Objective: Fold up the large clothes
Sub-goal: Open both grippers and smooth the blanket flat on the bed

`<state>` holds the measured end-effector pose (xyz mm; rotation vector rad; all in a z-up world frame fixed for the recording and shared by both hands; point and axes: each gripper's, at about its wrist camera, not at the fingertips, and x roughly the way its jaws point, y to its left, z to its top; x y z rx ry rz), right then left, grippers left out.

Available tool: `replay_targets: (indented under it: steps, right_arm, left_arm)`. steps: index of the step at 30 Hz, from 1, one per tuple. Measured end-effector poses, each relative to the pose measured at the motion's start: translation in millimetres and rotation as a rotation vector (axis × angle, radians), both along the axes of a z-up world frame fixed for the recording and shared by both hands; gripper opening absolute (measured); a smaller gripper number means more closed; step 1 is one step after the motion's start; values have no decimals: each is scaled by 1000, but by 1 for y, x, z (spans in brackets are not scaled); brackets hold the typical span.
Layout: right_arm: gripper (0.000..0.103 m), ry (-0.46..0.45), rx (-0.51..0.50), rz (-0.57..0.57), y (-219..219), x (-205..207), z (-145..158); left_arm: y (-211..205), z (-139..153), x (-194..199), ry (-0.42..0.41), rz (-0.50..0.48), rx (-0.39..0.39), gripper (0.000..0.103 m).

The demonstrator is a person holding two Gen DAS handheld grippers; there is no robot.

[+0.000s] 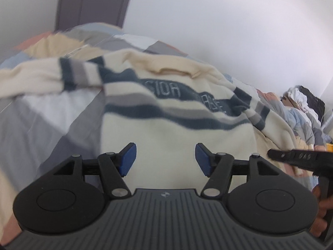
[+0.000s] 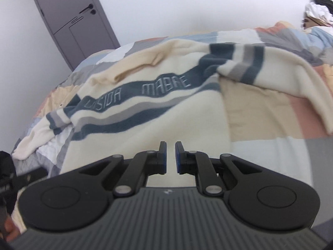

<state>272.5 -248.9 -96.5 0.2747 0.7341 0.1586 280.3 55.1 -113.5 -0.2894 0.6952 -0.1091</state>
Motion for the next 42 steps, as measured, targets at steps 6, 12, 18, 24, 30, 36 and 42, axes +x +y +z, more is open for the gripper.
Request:
replay_targets:
  steps: [6,12,18,24,30,36,42]
  right_arm:
    - [13,150,-59,44,23,26,-43]
    - [13,95,-29,38,28,64,-29]
    - [13,-23,8,78,61,152,-9]
    - [13,-39,-14,119,112,257,-33]
    - [9,-11,-94,128,155,330,-78]
    - [7,-123,-89,106,164,379,-85]
    - [9,-182,-105,22,165,440,-72]
  left_arm:
    - [1,-64,49,151,-40,-72,68]
    - [5,-79,56,170,-54,-110,68]
    - [21,-75,57,102,-38,-145,68]
    - [45,-78,72,48,19,-197,68]
    - [48,-95,90,2,-9,-235,68]
    - [48,-110,104,-18,-37,-255,70]
    - [59,-116,110,-31,-34,-337,70]
